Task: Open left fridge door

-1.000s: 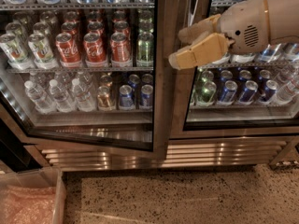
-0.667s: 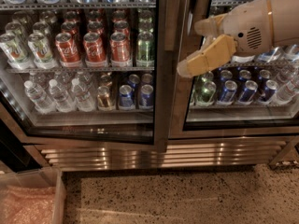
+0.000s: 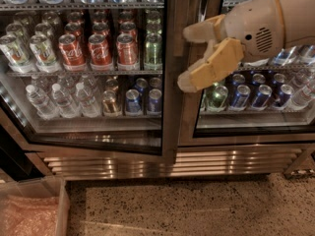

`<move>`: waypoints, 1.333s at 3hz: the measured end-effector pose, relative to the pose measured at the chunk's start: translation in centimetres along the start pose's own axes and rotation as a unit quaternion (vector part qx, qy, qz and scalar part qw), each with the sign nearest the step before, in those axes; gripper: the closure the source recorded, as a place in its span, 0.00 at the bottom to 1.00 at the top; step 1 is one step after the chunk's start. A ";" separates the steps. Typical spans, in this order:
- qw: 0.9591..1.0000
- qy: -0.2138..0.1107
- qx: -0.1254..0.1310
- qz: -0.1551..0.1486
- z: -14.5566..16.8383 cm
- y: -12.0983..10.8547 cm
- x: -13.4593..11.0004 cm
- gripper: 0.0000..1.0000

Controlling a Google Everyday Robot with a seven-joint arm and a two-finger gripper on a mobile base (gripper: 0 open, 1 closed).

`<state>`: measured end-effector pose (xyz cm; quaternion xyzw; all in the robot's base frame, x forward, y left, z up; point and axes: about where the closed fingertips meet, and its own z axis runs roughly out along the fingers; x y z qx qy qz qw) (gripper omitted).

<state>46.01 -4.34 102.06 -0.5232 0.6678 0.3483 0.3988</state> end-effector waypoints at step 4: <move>0.993 -0.002 0.121 0.016 -8.1 3.3 0.5 0.00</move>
Offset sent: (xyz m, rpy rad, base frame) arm -0.0493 -0.0630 0.0283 -0.0137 -0.0507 -0.1748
